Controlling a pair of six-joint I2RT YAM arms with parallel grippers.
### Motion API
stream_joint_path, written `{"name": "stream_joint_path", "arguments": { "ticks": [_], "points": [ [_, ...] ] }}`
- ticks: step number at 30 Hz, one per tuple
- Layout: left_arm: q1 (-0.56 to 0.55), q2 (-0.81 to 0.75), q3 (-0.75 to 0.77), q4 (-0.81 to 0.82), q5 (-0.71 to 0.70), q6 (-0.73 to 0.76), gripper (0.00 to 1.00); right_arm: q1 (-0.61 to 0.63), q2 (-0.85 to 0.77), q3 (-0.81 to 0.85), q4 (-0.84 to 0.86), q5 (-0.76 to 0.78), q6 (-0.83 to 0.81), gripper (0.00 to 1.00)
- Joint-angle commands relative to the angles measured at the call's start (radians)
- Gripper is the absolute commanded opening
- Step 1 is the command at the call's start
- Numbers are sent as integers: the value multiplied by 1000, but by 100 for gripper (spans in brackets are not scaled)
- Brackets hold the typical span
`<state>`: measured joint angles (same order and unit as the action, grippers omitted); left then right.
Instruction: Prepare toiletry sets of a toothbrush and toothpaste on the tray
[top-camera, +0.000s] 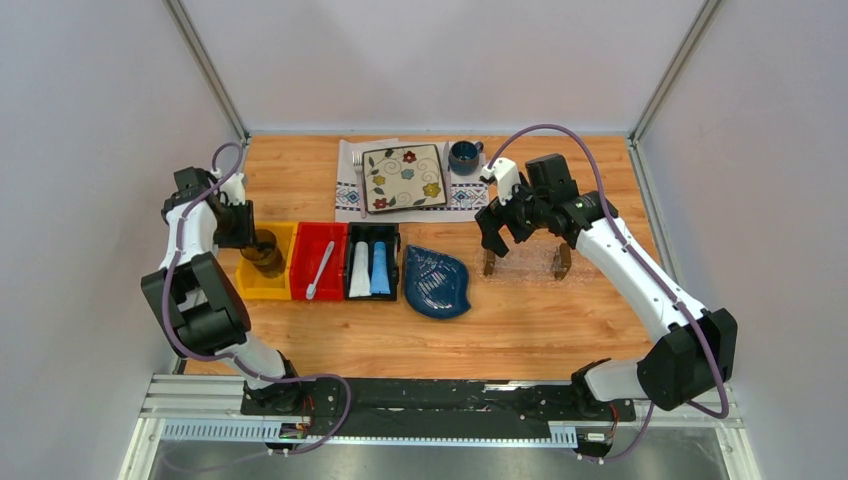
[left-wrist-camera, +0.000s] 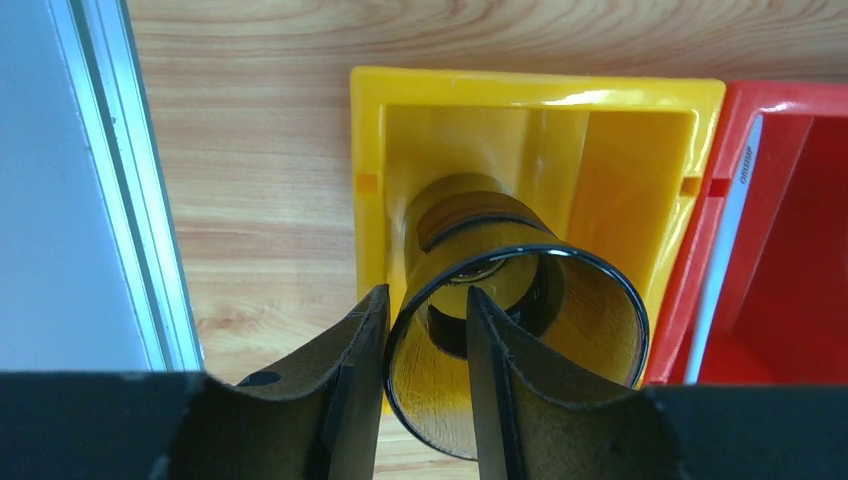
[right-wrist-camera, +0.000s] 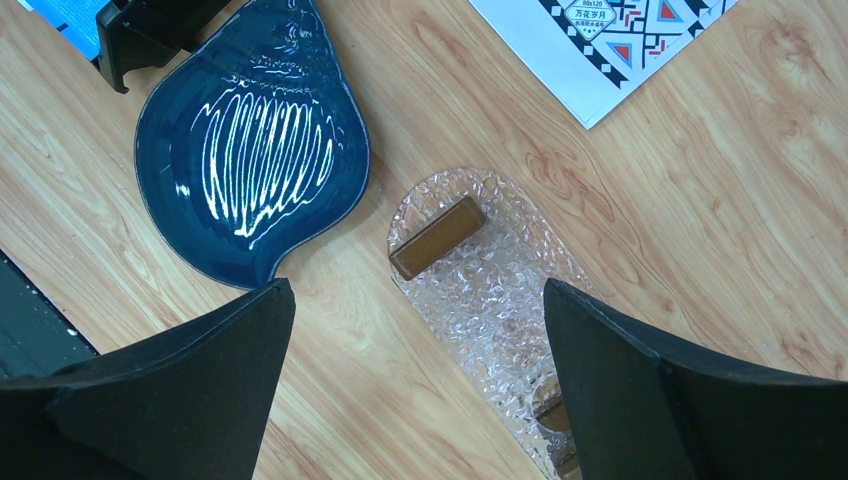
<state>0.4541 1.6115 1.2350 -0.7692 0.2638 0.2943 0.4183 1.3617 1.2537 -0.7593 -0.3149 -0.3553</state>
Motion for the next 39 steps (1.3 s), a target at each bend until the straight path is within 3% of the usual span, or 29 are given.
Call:
{"name": "stream_joint_path", "arguments": {
  "ticks": [1,22,39],
  "points": [
    [8,-73,-19,-19,48,8,42,7,-16,0,37,7,-10,100],
    [-37,-44,-95,28,8,17,41,7,-30,-20,40,0,-10,100],
    [-37,-48,-48,-13,17,0,9,7,-42,-37,41,-3,-19,100]
  ]
}}
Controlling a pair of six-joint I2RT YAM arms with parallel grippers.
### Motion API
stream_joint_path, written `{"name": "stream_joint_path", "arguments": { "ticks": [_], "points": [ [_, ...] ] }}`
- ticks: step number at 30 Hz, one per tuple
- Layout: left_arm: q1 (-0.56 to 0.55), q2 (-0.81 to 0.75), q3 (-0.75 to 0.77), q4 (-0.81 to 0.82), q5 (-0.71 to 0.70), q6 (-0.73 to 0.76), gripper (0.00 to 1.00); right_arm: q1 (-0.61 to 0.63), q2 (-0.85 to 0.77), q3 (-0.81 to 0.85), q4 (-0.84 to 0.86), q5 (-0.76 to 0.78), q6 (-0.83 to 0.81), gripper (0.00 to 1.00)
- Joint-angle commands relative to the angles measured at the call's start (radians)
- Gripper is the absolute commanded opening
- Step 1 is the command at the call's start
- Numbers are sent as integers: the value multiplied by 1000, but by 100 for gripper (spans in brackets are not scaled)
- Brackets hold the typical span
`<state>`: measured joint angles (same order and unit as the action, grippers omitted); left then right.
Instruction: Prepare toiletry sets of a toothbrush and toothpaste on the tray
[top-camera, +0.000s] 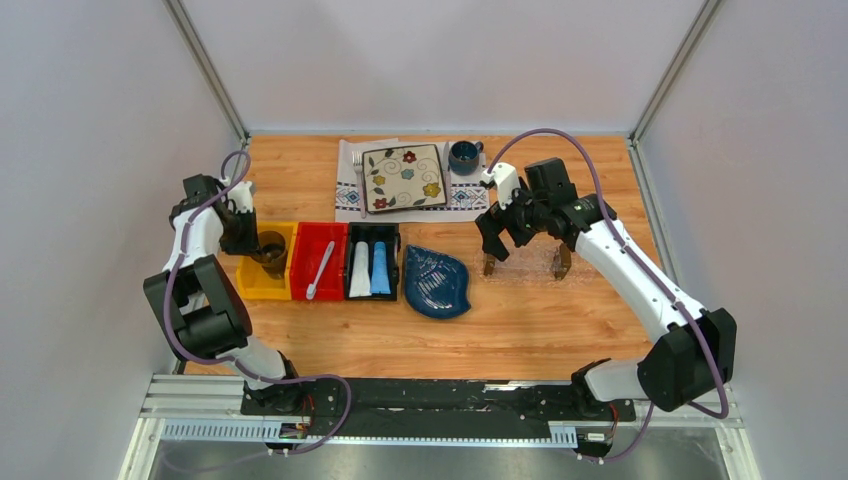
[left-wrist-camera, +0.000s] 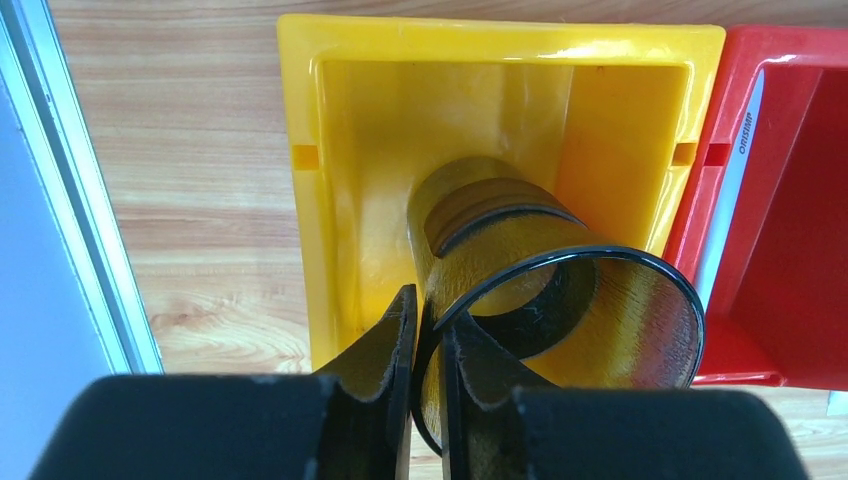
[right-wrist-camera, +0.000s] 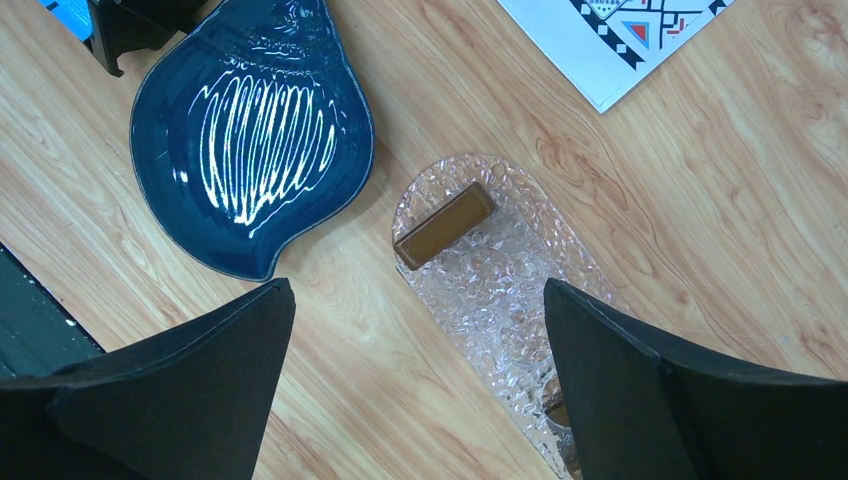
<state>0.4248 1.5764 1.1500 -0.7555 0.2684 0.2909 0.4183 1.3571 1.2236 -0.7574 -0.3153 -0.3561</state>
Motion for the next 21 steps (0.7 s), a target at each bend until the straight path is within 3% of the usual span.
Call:
{"name": "stream_joint_path", "arguments": {
  "ticks": [1,4,21],
  "points": [
    [-8,-16,40,-31,14,2,7,7,-39,-7,40,-5,-18,100],
    [-9,-24,57,-53,18,-1,0,7,-46,-7,40,-8,-18,100],
    [-23,-173,220,-199,106,-55,0,46,-47,79,-5,76,17,100]
  ]
}}
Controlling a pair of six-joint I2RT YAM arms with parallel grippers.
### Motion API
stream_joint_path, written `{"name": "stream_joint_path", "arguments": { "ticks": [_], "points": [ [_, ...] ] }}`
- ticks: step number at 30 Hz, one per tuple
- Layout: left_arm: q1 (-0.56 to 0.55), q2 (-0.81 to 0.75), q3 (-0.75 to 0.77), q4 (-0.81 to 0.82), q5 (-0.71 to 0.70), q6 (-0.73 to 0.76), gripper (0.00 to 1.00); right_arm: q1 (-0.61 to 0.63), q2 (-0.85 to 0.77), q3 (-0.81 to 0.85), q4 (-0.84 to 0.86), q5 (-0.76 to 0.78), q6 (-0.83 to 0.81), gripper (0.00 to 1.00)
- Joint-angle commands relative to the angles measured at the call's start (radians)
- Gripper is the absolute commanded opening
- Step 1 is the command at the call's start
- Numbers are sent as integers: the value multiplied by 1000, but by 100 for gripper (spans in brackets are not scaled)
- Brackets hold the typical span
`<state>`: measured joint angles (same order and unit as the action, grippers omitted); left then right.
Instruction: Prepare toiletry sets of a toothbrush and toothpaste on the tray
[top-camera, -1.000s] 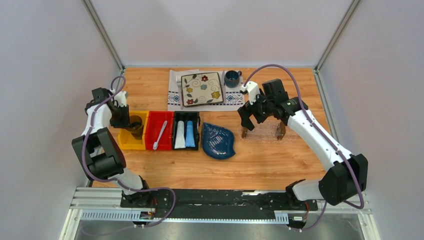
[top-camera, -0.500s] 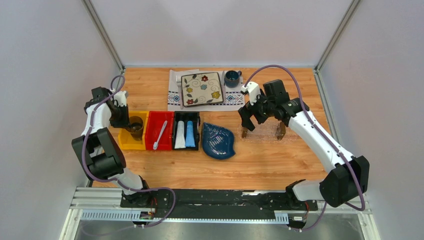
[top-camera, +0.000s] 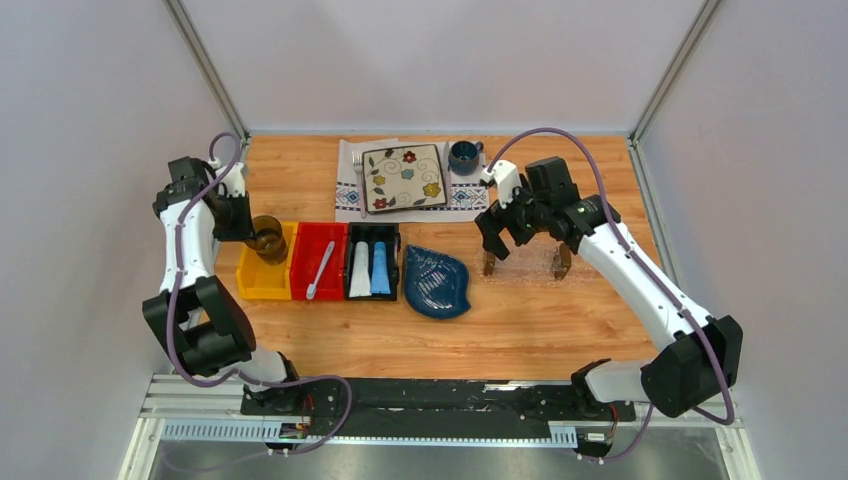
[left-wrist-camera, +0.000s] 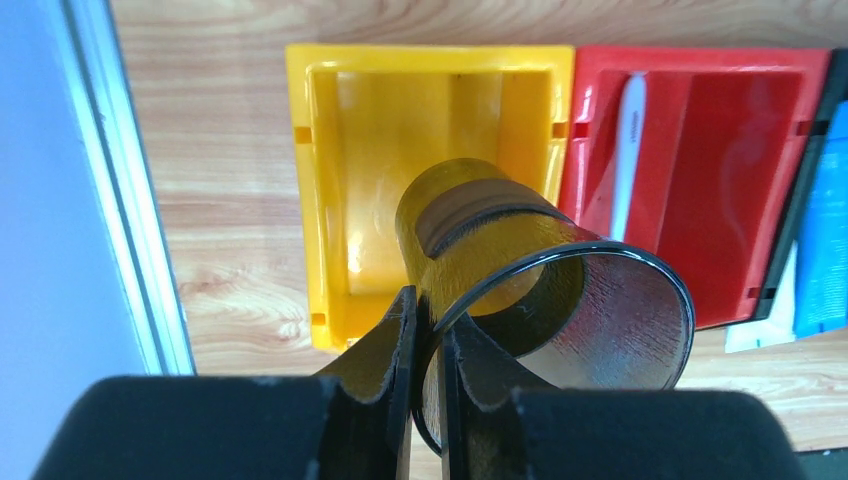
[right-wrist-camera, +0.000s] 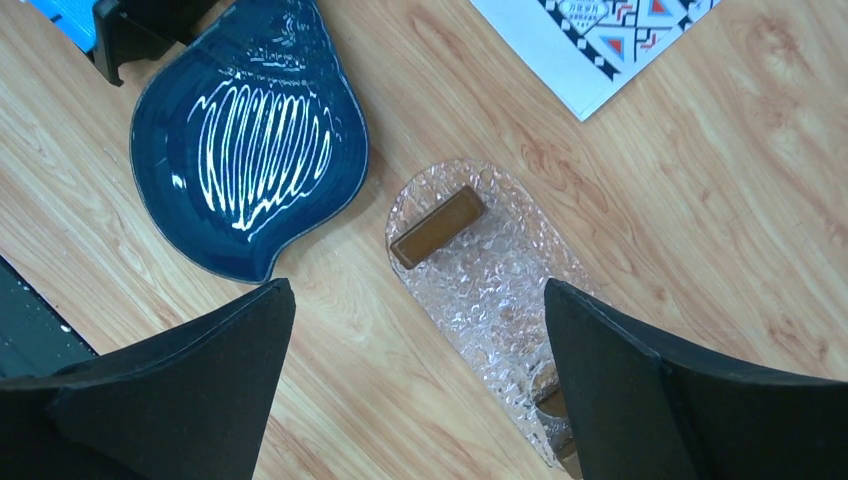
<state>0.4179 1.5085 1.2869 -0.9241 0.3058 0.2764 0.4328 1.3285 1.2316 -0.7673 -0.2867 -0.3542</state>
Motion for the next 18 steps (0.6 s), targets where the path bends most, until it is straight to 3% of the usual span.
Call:
{"name": "stream_joint_path", "arguments": {
  "ticks": [1,10,18],
  "points": [
    [-25,-119,94,-30,70,-43,0,41,-18,89,0,69,17,100],
    [-145,-275,138,-28,52,-131,0,145,-6,218,-38,124,52,100],
    [-327,-404,137,11,-89,-213,0,219,67,383,-58,126,101,100]
  ]
}}
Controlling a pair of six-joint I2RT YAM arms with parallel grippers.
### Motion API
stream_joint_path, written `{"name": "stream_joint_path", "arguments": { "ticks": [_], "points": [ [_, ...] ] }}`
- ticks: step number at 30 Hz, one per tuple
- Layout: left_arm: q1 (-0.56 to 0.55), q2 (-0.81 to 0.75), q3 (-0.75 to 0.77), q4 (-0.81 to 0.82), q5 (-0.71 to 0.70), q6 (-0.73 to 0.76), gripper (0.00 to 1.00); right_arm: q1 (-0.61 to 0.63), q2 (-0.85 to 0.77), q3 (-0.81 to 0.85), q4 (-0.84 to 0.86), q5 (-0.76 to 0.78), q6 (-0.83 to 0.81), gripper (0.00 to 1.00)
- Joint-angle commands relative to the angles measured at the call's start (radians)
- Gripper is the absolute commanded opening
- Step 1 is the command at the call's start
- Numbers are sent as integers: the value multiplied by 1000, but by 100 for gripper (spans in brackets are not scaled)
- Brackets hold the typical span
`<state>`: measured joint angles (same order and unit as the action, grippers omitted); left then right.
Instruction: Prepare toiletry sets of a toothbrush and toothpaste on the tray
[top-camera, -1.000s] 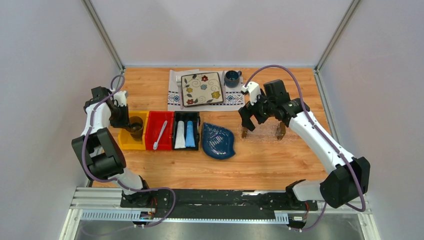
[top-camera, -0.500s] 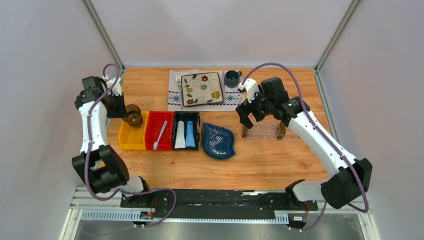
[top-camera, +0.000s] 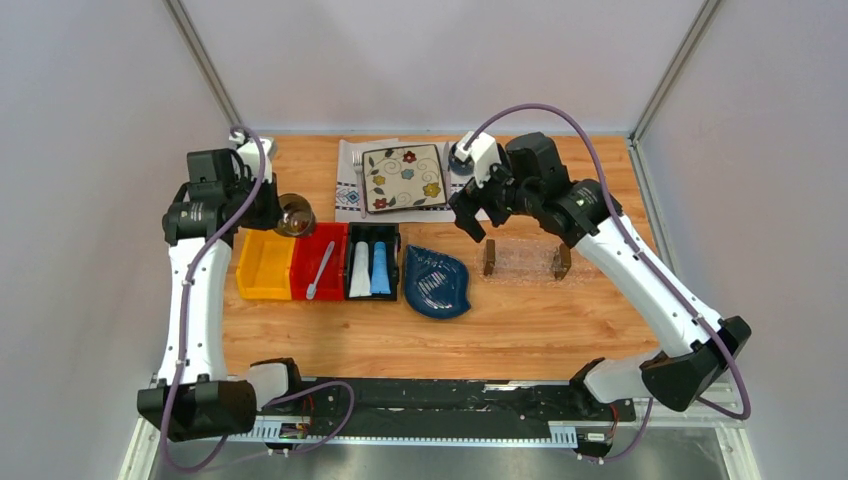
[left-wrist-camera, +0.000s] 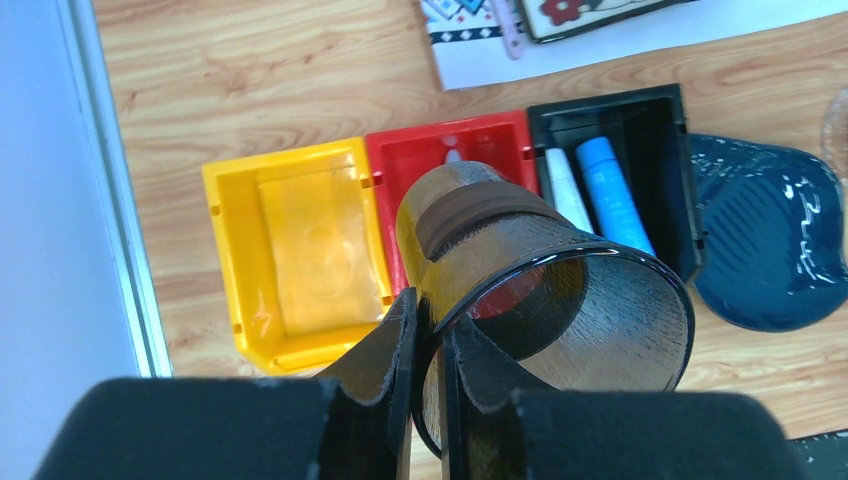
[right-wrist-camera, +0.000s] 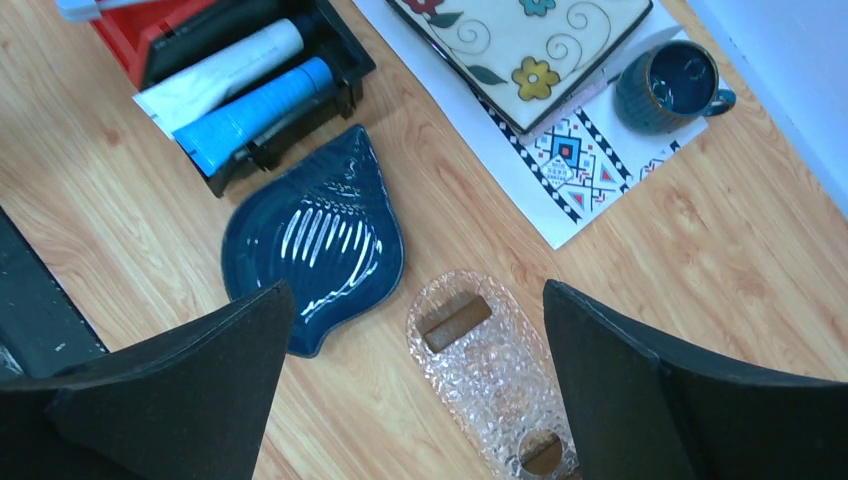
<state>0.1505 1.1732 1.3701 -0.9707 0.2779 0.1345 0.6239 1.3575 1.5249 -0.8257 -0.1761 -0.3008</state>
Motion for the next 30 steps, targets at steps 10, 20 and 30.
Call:
{"name": "stream_joint_path", "arguments": {
  "ticks": [10,20,30],
  "points": [
    [-279,-75,70,107,-235,-157,0,83,152,270,39,-8,204,97],
    [-423,-35,60,225,-367,-210,0,180,250,369,172,21,341,94],
    [-499,-37,11,363,-457,-259,0,243,371,477,212,133,376,86]
  ]
}}
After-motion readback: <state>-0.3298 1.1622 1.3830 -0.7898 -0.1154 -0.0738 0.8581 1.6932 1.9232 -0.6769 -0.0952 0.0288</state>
